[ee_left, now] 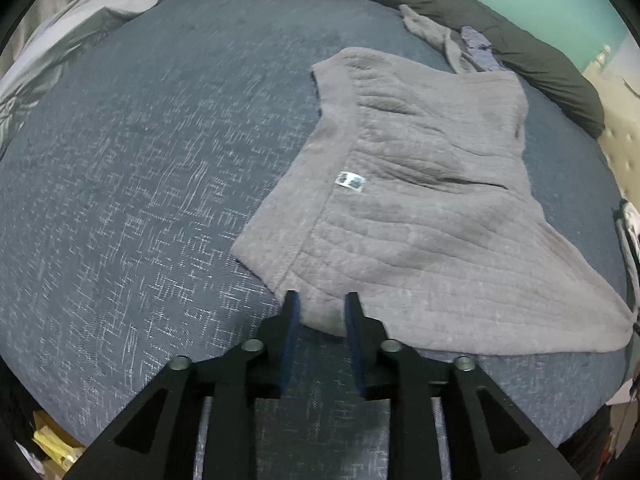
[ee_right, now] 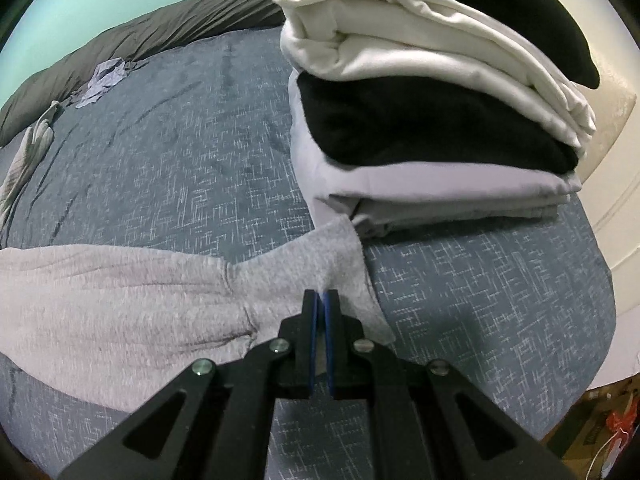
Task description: Fold clothes
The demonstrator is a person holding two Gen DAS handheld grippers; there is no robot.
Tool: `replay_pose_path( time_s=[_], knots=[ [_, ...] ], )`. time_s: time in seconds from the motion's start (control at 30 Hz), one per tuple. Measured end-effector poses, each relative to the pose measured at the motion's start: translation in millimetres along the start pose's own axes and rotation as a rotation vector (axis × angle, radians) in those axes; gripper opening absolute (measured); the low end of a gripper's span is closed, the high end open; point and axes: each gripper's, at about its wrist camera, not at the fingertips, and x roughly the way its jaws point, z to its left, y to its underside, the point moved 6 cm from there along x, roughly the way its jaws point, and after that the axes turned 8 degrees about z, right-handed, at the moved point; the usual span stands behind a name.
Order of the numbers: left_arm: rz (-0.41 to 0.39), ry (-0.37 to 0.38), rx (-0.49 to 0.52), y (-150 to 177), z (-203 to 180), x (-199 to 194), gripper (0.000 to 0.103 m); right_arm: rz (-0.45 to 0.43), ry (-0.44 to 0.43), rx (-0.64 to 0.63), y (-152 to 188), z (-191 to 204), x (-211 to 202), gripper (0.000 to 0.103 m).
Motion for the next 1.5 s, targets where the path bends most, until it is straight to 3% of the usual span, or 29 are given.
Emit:
replay_pose_path(
  time_s=[0.03,0.43,0.67,0.93,1.17,1.5],
  knots=[
    [0.003,0.002,-0.011,-0.4,3.2,2.9,0.044,0.003,0.001,0.002,0.8,1.5,-0.9,0.003],
    [-0.008,0.036,-0.124,-11.0,22.5,30.9,0.044,0.046,0.001,0.03,5.2,-0.3,5.0,0.003],
    [-0.03,0.054,-0.14,-12.2,26.8,30.0,0.014,0.061,0.009,0.026,-19.4,23.1,28.8,0.003],
    [-0.13,0.087,-0.124,-19.4,24.0,-30.9,0.01,0.058,-0.009,0.032,-22.6,20.5,17.1,0.003],
    [-0.137,0.072,-0.086,-18.4,26.8,-68.1,0.009,0.045,-0.032,-0.01,-18.7,10.0,-15.6,0.003],
    [-0.069,0.049,-0.144,1.8,51.0,-33.3,0.009,0.106,-0.028,-0.03,-14.5,19.5,7.5,0.003]
  ],
)
